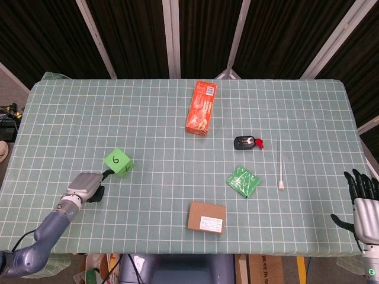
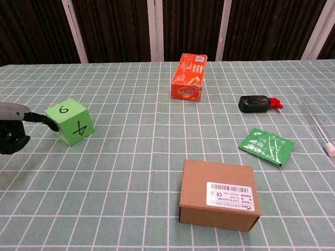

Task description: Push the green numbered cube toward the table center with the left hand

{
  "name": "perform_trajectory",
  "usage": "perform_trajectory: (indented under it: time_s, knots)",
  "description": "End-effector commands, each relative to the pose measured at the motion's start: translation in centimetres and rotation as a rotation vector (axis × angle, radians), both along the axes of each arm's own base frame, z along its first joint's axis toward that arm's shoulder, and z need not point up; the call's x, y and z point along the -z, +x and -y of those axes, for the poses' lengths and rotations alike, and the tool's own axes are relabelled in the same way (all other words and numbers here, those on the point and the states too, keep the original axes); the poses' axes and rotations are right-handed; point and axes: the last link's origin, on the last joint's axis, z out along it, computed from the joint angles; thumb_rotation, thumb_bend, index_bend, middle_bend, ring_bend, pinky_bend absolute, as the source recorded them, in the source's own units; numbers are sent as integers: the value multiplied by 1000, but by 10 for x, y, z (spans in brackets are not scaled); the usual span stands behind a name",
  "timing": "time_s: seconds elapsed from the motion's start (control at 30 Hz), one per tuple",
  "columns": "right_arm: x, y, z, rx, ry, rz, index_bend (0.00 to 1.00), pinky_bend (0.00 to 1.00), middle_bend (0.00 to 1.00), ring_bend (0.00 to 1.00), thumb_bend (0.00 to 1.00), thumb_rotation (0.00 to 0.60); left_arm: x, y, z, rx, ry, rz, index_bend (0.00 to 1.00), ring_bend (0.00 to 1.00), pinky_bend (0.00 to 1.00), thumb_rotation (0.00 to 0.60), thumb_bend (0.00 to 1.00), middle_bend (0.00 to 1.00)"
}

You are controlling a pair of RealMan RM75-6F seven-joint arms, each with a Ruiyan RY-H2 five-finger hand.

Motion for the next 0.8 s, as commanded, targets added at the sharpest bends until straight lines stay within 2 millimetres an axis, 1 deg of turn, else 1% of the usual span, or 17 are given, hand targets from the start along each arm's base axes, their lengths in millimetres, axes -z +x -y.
perform_trajectory:
  time_s: [0.03,0.33,0.63,0.8]
  knots:
    - [-1,0,0,1,0,0,58,0,0,0,45,600,4,6,0,17,-1,-6,139,702,679,600,902,830]
    - [2,-1,0,2,17,-7,58,0,0,0,45,600,14,25,-5,52,33,-16,142,702,679,600,902,830]
    - [2,0,0,9,17,-6,58,0,0,0,45,600,34,48,-10,76,12,-6,145,702,679,600,901,830]
    - [2,-2,1,11,20,-7,58,0,0,0,45,600,41,57,-12,83,26,2,145,702,679,600,900,830]
